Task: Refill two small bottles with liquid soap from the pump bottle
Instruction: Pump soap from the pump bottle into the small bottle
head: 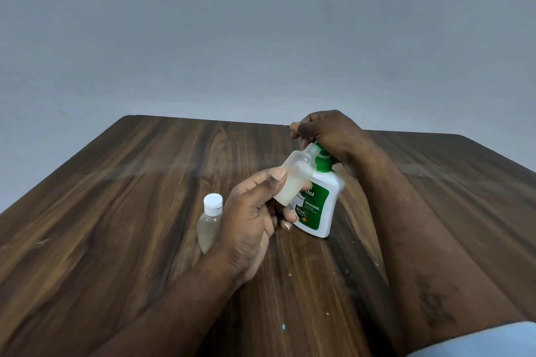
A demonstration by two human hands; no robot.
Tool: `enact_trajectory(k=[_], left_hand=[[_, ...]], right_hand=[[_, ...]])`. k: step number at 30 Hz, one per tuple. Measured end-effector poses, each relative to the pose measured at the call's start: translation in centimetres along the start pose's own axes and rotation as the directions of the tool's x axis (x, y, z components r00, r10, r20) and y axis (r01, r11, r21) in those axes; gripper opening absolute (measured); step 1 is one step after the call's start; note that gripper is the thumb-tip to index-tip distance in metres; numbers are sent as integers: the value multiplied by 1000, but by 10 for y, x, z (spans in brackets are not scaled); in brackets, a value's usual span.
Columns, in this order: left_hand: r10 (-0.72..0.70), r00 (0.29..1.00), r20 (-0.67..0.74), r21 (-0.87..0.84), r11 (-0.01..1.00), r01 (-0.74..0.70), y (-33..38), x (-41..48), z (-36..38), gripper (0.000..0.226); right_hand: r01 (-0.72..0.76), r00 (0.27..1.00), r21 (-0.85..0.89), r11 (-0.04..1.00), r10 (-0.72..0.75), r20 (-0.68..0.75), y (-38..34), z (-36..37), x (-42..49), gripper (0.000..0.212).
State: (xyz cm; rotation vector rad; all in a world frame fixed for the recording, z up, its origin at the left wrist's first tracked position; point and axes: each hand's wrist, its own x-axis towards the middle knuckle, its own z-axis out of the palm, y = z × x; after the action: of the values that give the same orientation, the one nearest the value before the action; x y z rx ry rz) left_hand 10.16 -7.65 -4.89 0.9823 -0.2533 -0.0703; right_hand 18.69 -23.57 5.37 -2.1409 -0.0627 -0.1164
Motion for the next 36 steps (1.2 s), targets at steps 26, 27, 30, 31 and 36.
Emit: enact_trajectory(k=[26,27,30,31,36], left_hand=[[8,1000,16,-7,1000,-8,2,-1,0,52],[5,1000,11,-3,1000,-5,1,-1,0,50],[4,1000,2,11,1000,-4,0,0,-1,46],[5,1000,3,12,1000,-5,0,0,-1,46],[3,1000,7,20,1000,-3,0,-1,-1,47]], right_hand=[[7,1000,1,1000,-7,4,-5,-1,-3,18],[6,1000,-11,1000,-6,8,-5,0,-3,18],[12,1000,-42,999,-11,21,-3,1,-2,20],[11,1000,-39,999,-10,18,-2,1,-2,19],[5,1000,9,1000,-5,-4,-1,0,-2,18]])
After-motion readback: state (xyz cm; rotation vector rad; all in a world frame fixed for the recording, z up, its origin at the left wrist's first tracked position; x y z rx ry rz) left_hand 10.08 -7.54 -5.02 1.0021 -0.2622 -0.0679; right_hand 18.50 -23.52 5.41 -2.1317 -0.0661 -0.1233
